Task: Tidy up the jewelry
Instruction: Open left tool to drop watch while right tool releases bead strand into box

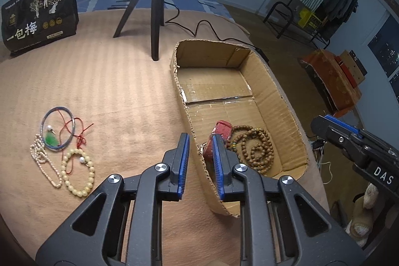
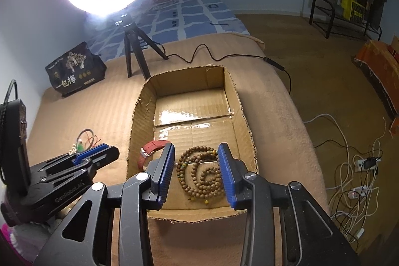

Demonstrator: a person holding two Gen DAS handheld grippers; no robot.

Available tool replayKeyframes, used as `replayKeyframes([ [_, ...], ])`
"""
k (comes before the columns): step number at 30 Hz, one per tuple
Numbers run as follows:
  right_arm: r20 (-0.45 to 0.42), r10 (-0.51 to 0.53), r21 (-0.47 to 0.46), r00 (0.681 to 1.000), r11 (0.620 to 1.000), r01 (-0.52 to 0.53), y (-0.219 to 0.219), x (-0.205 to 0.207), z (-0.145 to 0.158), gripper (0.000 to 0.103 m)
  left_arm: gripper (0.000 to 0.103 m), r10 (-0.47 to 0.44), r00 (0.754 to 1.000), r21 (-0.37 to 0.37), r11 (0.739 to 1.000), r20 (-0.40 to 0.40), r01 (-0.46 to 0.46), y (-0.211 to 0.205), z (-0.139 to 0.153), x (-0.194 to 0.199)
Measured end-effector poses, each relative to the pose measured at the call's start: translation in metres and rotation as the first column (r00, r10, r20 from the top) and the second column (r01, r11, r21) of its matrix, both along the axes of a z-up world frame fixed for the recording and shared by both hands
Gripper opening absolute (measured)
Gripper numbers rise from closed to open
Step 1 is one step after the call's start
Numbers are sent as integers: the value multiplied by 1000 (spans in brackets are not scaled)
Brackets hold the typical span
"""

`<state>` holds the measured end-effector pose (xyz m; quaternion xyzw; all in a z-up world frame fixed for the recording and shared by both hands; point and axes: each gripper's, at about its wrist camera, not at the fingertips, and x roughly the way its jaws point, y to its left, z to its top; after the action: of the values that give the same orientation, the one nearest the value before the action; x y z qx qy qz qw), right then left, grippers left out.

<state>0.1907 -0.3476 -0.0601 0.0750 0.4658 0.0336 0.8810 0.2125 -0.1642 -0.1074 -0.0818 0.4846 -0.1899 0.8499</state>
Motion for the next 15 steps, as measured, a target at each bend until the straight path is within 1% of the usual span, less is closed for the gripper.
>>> replayKeyframes([
  [2, 2, 5, -6, 1000, 1000, -5, 2, 0, 0, 36, 18, 0, 1000, 9, 1000, 8, 0, 2, 1, -2],
  [4, 14, 12, -7, 1000, 1000, -12, 4, 0, 0, 43, 18, -2, 1000, 18, 1000, 16, 1, 5, 3, -4],
  [8, 42, 23, -7, 999, 1000, -23, 13, -1, 4, 44, 18, 10, 999, 42, 999, 34, -11, 13, 5, -7],
  [11, 64, 20, 1, 998, 1000, -21, 19, -2, 6, 45, 18, 24, 999, 44, 999, 45, -26, 25, 7, -7],
  [12, 72, 21, 7, 997, 1000, -22, 21, -2, 6, 48, 18, 30, 998, 46, 998, 52, -32, 30, 7, -7],
  [13, 86, 24, 12, 996, 1000, -25, 25, -3, 7, 57, 18, 38, 998, 53, 998, 58, -41, 36, 8, -7],
  [15, 119, 31, 4, 992, 999, -32, 31, -4, 9, 68, 18, 50, 997, 62, 997, 61, -54, 47, 9, -7],
])
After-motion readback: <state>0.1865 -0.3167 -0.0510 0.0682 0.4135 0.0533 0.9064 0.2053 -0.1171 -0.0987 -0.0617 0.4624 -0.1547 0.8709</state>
